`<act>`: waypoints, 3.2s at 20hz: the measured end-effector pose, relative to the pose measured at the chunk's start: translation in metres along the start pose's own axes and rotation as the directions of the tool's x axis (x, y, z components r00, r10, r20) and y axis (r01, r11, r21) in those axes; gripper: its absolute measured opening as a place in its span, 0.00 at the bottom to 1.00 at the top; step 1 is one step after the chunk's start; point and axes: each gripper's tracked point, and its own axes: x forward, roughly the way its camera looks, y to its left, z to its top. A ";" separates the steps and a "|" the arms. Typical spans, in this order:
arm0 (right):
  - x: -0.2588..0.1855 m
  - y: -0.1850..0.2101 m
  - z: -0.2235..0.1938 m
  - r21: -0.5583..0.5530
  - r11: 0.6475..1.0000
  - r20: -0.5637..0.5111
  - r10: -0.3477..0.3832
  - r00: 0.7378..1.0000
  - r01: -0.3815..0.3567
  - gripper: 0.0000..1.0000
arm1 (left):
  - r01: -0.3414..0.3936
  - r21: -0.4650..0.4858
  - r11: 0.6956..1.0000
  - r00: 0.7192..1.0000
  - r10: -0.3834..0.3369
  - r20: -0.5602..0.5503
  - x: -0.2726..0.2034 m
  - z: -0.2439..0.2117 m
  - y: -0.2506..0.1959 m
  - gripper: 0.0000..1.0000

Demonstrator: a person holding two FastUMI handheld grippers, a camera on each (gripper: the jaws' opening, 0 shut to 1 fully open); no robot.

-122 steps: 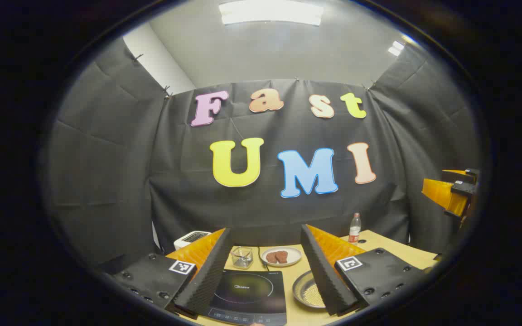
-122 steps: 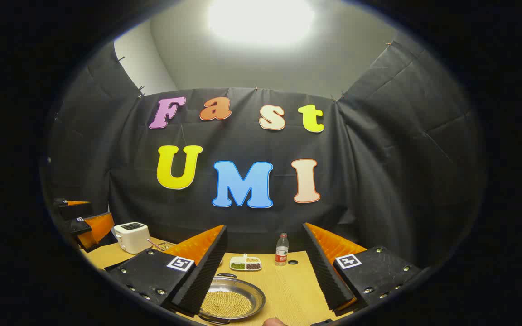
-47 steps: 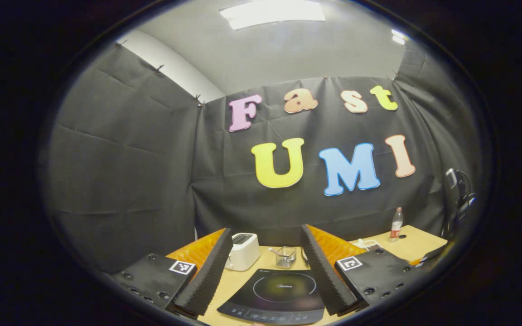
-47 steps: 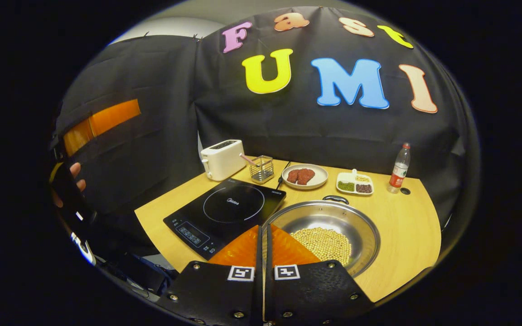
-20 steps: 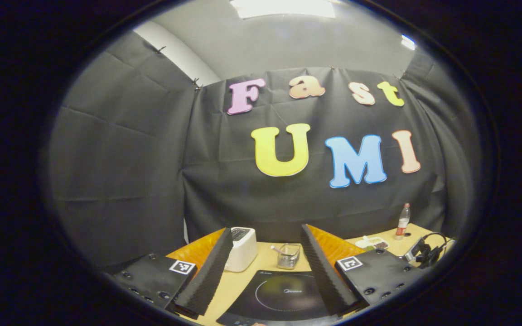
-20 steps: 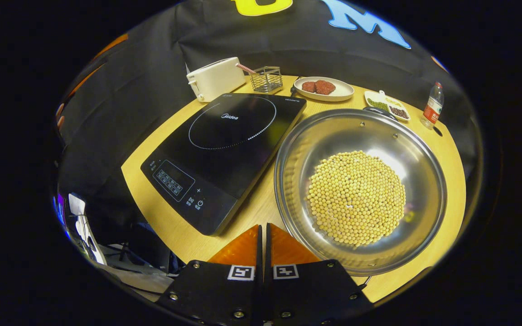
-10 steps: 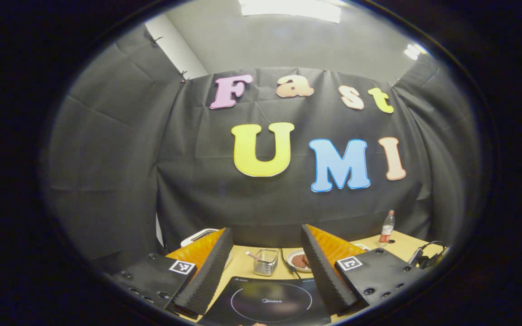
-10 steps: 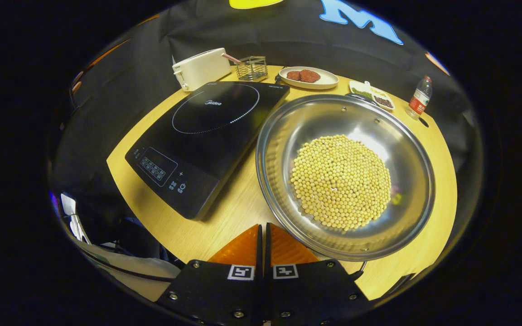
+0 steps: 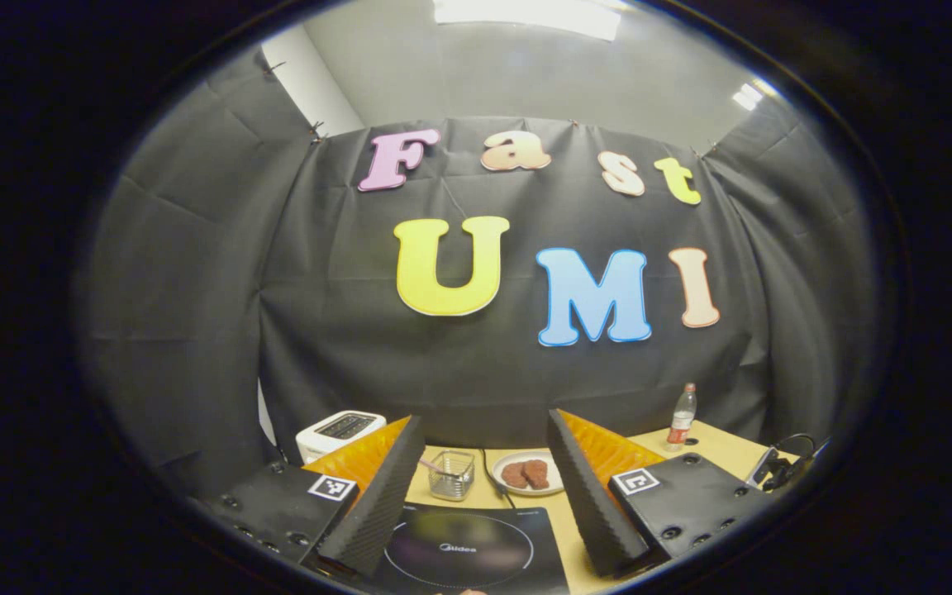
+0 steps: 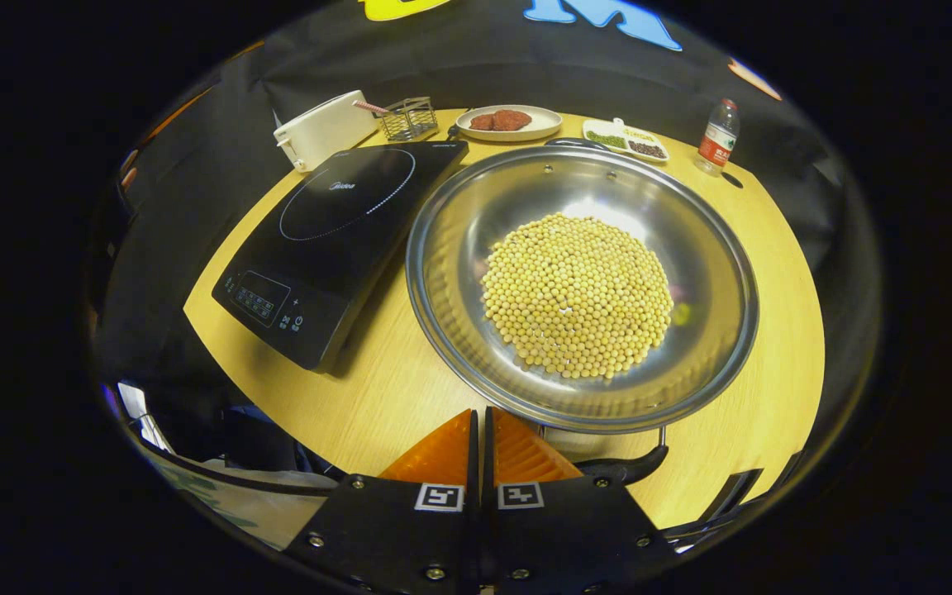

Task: First push the handle of the pot to place it horizontally, then grasp the pot with both hands and set it on the induction cooktop.

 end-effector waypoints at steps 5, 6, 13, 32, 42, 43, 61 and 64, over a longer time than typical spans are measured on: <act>-0.012 -0.041 -0.012 -0.025 0.998 -0.038 -0.058 0.998 0.058 0.01 | 0.002 0.005 1.000 1.000 -0.002 0.001 -0.005 0.005 -0.033 1.00; -0.013 -0.047 -0.013 -0.024 0.998 -0.041 -0.061 0.997 0.060 0.01 | 0.003 0.019 1.000 1.000 -0.003 0.000 -0.006 0.006 -0.038 0.97; -0.023 -0.089 -0.016 -0.054 0.992 -0.053 -0.121 0.991 0.118 0.01 | 0.004 0.007 1.000 1.000 -0.004 -0.007 -0.011 0.006 -0.062 0.97; -0.015 -0.200 -0.007 -0.154 0.942 -0.086 -0.314 0.946 0.298 0.01 | -0.060 0.034 0.998 0.998 0.061 -0.032 -0.010 -0.002 -0.071 1.00; -0.004 -0.237 0.022 -0.265 0.875 0.065 -0.404 0.912 0.406 0.01 | -0.102 0.055 0.993 0.993 0.105 -0.053 -0.016 -0.010 -0.075 0.97; -0.003 -0.237 0.023 -0.279 0.869 0.075 -0.404 0.911 0.409 0.01 | -0.107 0.056 0.993 0.992 0.110 -0.055 -0.017 -0.012 -0.074 0.97; 0.014 -0.243 0.065 -0.173 0.875 0.167 -0.425 0.889 0.451 0.01 | -0.135 0.080 0.988 0.982 0.144 -0.121 -0.022 -0.040 -0.064 0.95; -0.004 -0.242 0.067 -0.113 0.887 0.206 -0.419 0.884 0.447 0.01 | -0.099 0.078 0.992 0.984 0.109 -0.138 -0.012 -0.049 -0.075 0.97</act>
